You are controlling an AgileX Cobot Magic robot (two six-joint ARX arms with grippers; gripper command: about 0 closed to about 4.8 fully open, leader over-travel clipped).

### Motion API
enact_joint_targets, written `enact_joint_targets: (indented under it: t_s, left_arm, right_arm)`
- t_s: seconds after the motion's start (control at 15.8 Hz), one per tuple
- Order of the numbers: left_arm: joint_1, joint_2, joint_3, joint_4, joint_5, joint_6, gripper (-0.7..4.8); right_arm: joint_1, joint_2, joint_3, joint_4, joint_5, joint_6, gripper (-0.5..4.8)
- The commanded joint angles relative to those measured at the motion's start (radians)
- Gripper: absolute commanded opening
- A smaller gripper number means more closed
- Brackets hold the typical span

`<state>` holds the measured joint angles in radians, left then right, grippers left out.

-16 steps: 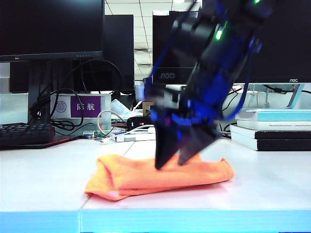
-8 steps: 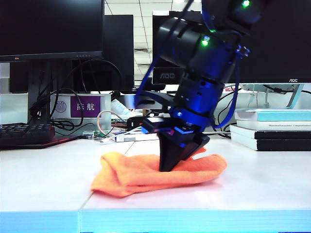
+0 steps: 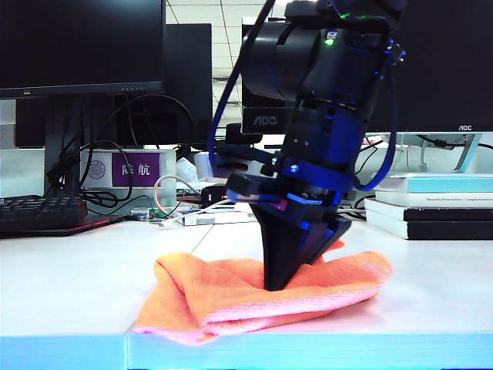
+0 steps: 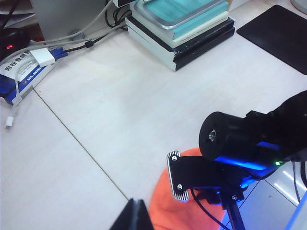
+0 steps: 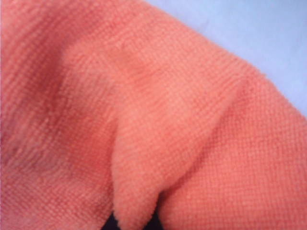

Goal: Wipe the table from back to front using the rag.

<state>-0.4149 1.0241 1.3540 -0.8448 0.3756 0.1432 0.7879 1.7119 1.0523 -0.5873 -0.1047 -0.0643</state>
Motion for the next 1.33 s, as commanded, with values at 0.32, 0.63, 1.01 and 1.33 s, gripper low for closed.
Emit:
enact_joint_targets:
  t_s: [0.32, 0.63, 1.01, 1.33]
  left_arm:
    - [0.0, -0.001, 0.003, 0.014, 0.007, 0.006, -0.06]
    - [0.0, -0.001, 0.003, 0.001, 0.007, 0.006, -0.06]
    - [0.0, -0.001, 0.003, -0.016, 0.007, 0.006, -0.06]
    - [0.0, -0.001, 0.003, -0.023, 0.011, 0.002, -0.06]
  right_arm:
    - [0.002, 0.012, -0.015, 0.151, 0.096, 0.091, -0.01]
    - [-0.007, 0.046, -0.015, 0.264, 0.185, 0.112, -0.01]
    - [-0.061, 0.097, -0.014, 0.354, 0.218, 0.129, -0.01]
    - [-0.145, 0.109, -0.013, 0.42, 0.219, 0.123, -0.01]
